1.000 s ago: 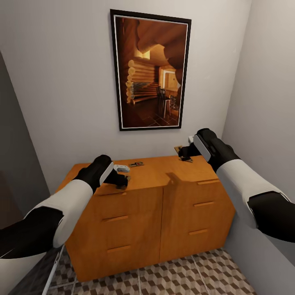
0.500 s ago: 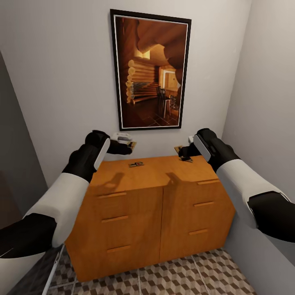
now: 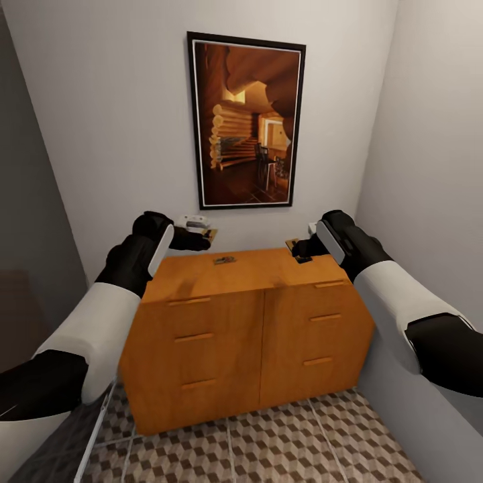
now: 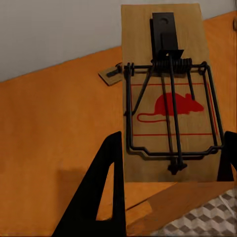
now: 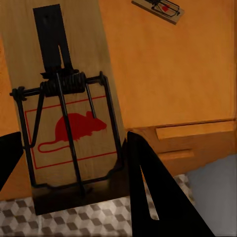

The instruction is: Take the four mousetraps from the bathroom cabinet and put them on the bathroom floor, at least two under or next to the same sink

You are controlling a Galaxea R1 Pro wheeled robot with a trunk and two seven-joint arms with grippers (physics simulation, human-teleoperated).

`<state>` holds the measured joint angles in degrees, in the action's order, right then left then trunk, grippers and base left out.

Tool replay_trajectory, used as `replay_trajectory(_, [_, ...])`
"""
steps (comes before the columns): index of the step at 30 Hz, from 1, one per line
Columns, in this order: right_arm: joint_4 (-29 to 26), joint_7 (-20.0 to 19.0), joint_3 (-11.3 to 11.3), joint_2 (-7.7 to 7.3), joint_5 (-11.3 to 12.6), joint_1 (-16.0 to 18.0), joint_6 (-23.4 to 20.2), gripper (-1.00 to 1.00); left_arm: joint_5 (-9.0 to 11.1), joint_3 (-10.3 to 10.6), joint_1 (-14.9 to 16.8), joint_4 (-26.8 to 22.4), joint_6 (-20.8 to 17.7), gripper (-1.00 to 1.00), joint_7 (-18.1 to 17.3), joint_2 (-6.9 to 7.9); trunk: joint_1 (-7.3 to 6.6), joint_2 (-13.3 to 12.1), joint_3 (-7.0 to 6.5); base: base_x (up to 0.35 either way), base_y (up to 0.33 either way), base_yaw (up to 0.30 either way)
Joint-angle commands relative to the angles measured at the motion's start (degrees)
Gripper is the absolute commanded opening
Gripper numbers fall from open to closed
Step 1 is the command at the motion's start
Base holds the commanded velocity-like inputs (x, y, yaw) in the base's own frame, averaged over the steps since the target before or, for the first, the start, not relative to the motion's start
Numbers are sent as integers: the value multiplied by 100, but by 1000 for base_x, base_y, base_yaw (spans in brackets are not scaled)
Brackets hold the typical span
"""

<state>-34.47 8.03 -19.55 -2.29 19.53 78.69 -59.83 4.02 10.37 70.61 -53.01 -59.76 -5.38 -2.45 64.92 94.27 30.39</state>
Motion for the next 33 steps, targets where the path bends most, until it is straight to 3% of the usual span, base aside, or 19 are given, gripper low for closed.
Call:
replay_trajectory(1, [-7,58,-39,-8,78,6,-17,-100,28,-2,5,-6,-24,-100,26,3,-4,4,7,-343,0,0])
replay_trajectory(33, [0,35,-36,2,105,-2,-17,-100,-24,0,-8,-97,-24,-100,58,-73,-4,4,7,-346,0,0])
